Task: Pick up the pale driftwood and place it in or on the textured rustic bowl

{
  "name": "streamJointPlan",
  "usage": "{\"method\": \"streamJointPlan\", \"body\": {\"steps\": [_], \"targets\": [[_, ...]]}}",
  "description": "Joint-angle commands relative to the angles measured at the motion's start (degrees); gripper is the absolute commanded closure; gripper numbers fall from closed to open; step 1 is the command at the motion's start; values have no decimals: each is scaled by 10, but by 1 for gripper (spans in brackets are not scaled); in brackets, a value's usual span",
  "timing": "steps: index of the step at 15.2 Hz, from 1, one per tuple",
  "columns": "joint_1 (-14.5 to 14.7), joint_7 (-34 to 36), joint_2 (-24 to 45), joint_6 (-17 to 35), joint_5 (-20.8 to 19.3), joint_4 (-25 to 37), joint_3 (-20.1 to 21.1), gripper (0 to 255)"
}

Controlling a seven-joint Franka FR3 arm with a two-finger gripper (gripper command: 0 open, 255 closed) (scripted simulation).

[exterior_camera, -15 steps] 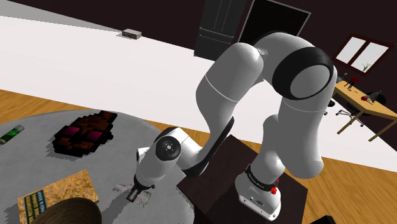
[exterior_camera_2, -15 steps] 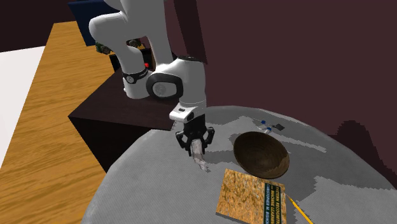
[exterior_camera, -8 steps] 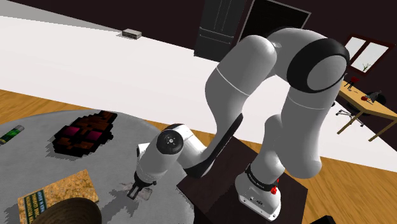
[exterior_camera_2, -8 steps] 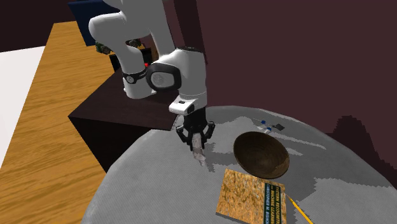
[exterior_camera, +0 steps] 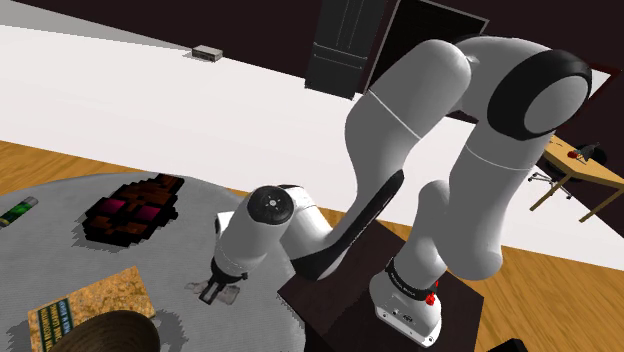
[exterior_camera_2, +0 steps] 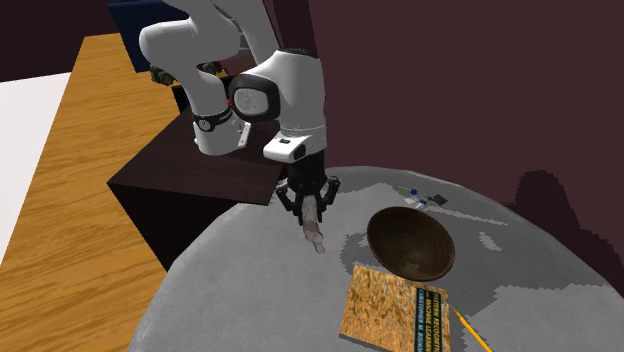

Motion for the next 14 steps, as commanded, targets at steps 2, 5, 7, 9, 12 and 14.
{"method": "streamJointPlan", "body": {"steps": [2,5,7,9,12,14], "targets": [[-11,-39,-24,-17,46,-4,19,255],[-18,-77,-49,-35,91,-8,33,255],[-20,-100,-66,-48,120,-10,39,255],[-20,-122,-82,-62,146,-10,44,255],[-17,-150,-106,-83,180,-9,47,255],[-15,-164,-118,-96,197,-8,47,255]]}}
